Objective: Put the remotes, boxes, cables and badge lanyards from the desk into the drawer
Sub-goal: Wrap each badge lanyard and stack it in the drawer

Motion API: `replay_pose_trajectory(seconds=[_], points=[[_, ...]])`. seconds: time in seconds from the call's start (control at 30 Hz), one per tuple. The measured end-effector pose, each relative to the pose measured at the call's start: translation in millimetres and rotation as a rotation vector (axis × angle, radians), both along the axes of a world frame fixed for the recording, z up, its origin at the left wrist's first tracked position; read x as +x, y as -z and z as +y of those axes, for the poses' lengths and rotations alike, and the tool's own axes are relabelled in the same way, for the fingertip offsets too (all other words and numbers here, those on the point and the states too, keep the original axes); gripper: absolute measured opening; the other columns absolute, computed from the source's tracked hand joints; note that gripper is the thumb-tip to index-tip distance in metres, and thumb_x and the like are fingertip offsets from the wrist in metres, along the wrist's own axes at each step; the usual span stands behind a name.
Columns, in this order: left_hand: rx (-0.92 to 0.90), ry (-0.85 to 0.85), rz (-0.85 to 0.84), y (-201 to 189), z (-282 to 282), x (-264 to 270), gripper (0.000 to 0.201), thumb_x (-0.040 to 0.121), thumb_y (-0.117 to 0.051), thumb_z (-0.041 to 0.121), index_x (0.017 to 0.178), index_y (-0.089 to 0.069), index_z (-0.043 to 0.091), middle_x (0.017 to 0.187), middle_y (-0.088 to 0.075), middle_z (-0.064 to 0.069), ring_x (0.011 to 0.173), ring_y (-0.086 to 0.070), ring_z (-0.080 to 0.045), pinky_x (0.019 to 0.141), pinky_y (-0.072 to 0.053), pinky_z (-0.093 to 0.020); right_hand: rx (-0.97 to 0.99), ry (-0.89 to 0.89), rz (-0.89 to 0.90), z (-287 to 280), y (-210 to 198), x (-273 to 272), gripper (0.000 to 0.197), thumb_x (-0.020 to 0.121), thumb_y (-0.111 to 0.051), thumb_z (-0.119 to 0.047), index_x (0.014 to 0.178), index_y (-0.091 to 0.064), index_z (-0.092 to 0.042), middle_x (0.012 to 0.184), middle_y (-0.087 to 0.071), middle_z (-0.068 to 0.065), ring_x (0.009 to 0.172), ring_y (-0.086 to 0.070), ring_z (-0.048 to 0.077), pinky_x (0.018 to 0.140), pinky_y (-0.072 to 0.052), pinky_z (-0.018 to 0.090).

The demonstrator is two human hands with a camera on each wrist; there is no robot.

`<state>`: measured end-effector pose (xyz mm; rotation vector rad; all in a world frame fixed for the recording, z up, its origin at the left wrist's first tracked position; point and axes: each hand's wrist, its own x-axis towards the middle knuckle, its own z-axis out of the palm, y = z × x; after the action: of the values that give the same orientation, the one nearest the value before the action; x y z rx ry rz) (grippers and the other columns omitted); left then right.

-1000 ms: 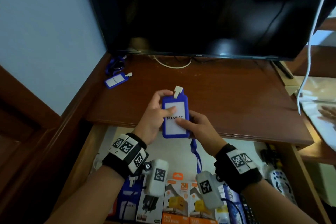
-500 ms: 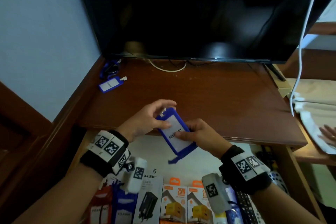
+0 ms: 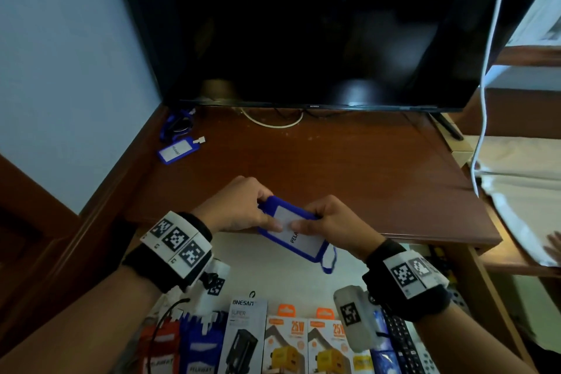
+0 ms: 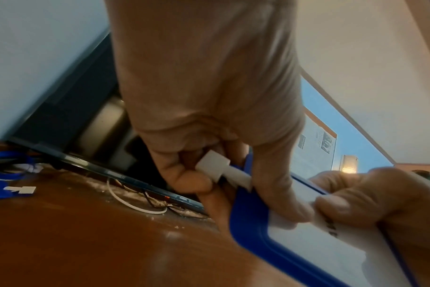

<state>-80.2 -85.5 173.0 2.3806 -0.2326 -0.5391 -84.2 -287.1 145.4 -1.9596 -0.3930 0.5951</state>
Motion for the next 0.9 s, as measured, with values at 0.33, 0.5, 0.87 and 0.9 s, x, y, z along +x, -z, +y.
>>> replay_pose_trajectory(seconds=[0.33,0.5,0.87,0.9], points=[[-0.332,-0.155,0.160,0.9,20.1,-2.4,0.018,0.084,-0.068,0.013,0.102,-0.066,0.009,0.098,-0.073,-0.005,0.094,-0.069,-0.016,0.083,-0.055,-0.028,0.290,0.140,0.114,-10.2,12.2,-3.3,0.033,0.079,-0.073,-0.036,0.085,-0.071,-0.004,0.077,-0.065,0.013,0.058,-0.050,0.019,0.054,-0.036,0.026],[-0.580,-0.503,-0.032,4.1,30.3,-6.0,0.007,0.086,-0.065,0.010,0.092,-0.066,0.014,0.092,-0.072,-0.004,0.092,-0.066,-0.024,0.079,-0.049,-0.032,0.252,0.246,0.052,-11.8,26.6,-4.3,0.026,0.084,-0.071,-0.020,0.065,-0.063,-0.006,0.045,-0.042,-0.004,0.040,-0.026,0.009,0.043,-0.020,0.022],[-0.307,-0.763,-0.336,37.5,11.7,-5.4,0.018,0.080,-0.076,0.029,0.089,-0.070,0.015,0.087,-0.072,-0.005,0.082,-0.068,-0.019,0.076,-0.056,-0.036,0.250,0.079,0.042,16.2,4.1,-22.4,0.029,0.096,-0.054,-0.017,0.070,-0.061,-0.006,0.046,-0.036,-0.006,0.042,-0.026,0.008,0.044,-0.023,0.019],[-0.242,-0.709,-0.351,38.3,9.7,-7.7,0.020,0.080,-0.075,0.031,0.090,-0.070,0.014,0.087,-0.072,-0.005,0.081,-0.068,-0.020,0.075,-0.056,-0.037,0.264,0.060,0.028,17.8,-1.0,-23.2,0.029,0.097,-0.053,-0.017,0.072,-0.062,-0.005,0.047,-0.037,-0.007,0.042,-0.026,0.008,0.044,-0.023,0.019]])
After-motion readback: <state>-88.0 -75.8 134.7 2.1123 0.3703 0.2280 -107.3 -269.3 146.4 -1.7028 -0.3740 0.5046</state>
